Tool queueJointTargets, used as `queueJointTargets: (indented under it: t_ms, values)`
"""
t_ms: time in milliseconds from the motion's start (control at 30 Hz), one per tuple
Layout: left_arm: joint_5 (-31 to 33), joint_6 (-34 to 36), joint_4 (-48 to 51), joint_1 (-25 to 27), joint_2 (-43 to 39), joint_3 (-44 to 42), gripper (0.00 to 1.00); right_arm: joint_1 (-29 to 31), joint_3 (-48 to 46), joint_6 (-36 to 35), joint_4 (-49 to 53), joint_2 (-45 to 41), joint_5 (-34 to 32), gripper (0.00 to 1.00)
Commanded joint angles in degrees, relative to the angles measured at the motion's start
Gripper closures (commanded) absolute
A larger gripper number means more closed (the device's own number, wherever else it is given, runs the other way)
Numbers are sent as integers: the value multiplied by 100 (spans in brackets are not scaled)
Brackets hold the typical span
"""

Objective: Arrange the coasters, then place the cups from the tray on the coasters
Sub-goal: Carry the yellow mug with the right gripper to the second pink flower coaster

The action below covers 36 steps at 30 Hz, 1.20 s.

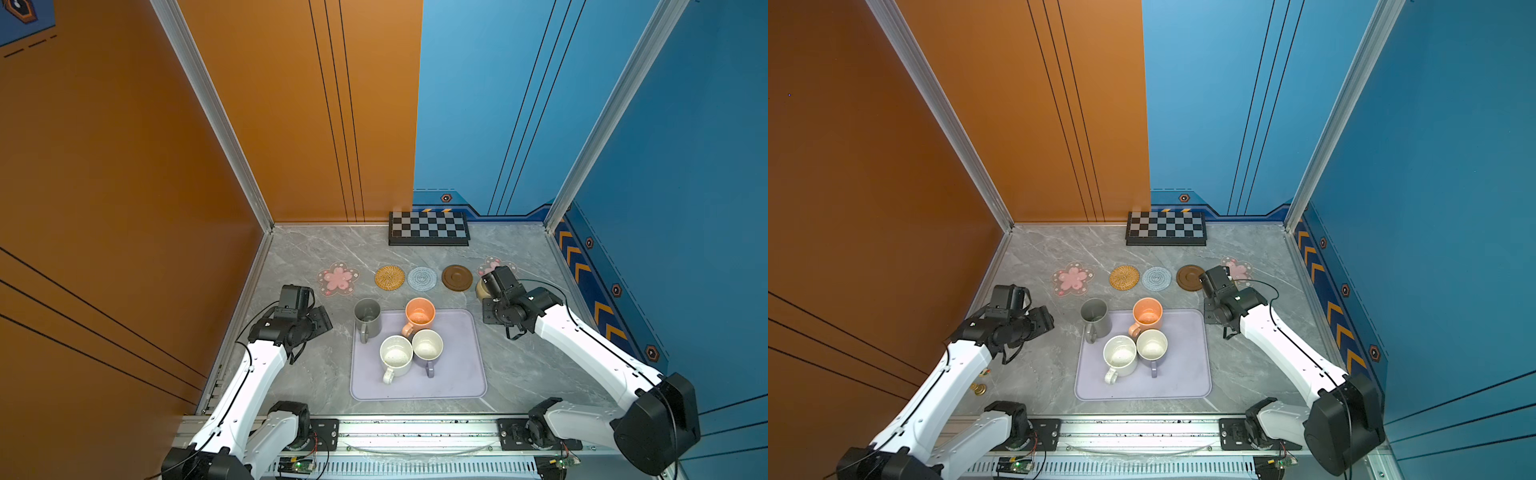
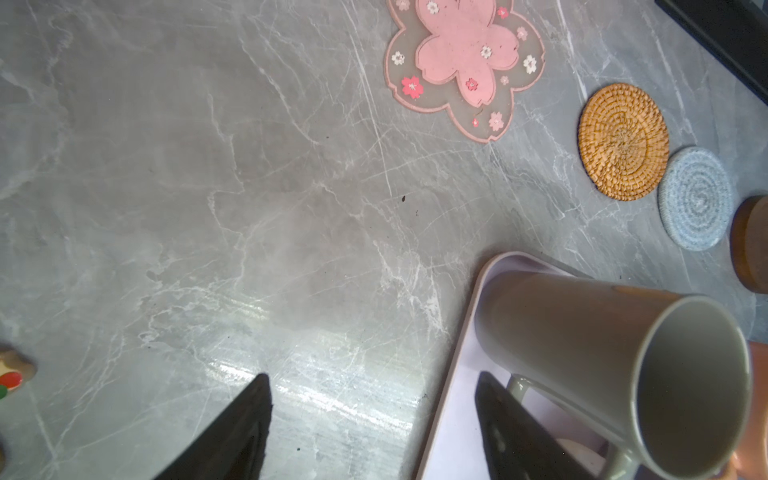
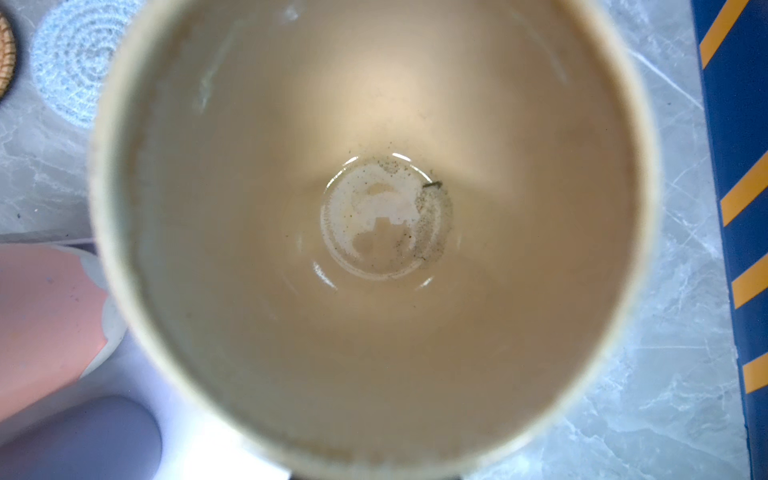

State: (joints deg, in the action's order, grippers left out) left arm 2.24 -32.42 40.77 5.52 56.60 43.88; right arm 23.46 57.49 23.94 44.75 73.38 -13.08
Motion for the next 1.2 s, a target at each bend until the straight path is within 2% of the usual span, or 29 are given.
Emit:
queueJointTargets:
  t_ms: [0, 200, 467, 733, 1000, 1167]
  values:
    - [268, -29, 110, -49, 176, 280, 20, -372, 412, -599, -595, 137, 260, 100]
    - [532, -80, 101, -53, 442, 546, 1, -1064, 557, -805, -882, 420, 730, 100]
    - [602, -148, -352, -117, 544, 734, 2, -1751, 825, -721, -1411, 1005, 1036, 100]
    - [618, -125, -448, -191, 873, 986, 2, -1893, 1494, -1267, -1484, 1743, 1066, 100]
    - [365, -203, -456, -205, 1448, 1266, 2, -2242, 1935, -1474, -1548, 2406, 1245, 100]
    - [475, -290, -457, -172, 1567, 1439, 2, -2466, 1857, -1731, -1748, 2557, 1783, 100]
